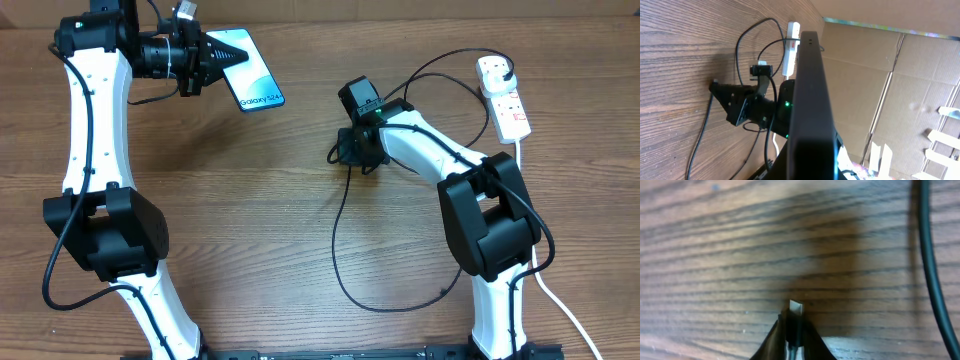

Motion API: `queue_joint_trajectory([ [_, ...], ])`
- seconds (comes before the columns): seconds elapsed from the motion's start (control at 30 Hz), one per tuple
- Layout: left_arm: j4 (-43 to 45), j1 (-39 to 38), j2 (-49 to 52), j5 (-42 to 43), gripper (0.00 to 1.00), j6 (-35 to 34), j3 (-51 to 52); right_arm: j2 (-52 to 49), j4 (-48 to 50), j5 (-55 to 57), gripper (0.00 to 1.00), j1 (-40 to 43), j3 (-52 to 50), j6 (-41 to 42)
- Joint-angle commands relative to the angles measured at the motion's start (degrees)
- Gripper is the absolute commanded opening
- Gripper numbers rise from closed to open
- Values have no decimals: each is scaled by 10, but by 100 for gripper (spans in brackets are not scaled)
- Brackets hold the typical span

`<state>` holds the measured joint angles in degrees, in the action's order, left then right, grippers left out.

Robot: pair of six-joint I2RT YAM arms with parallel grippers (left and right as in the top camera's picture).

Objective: Plug charger to phone and switch on socket
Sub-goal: 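Lower the right gripper over the USB-C cable end, then close the right gripper on the cable's USB-C plug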

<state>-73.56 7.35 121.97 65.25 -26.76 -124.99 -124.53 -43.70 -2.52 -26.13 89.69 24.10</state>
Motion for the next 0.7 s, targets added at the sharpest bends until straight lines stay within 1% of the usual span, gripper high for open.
queue_joint_trajectory([
  [0.0,0,-3,-4,19,4,11,-8,-18,-2,-12,4,5,3,-1],
  [0.17,-1,-3,-4,19,4,11,-8,-18,-2,-62,4,5,4,0],
  [0.2,-2,-3,-4,19,4,11,-8,-17,-3,-73,4,7,4,5],
  [0.23,-2,-3,-4,19,4,11,-8,-15,-10,-73,4,7,5,32],
  [0.3,-2,-3,-4,19,4,11,-8,-12,-29,-55,4,8,9,78],
  [0.4,-1,-3,-4,18,4,11,-8,-10,-47,-1,4,1,16,92],
  [0.43,-1,-3,-4,19,4,11,-8,-10,-51,39,4,-12,16,92],
  [0.5,-1,-3,-4,19,4,11,-8,-14,-57,71,4,-25,16,106],
  [0.67,-1,-3,-4,19,4,11,-8,-37,-57,78,4,-57,16,137],
])
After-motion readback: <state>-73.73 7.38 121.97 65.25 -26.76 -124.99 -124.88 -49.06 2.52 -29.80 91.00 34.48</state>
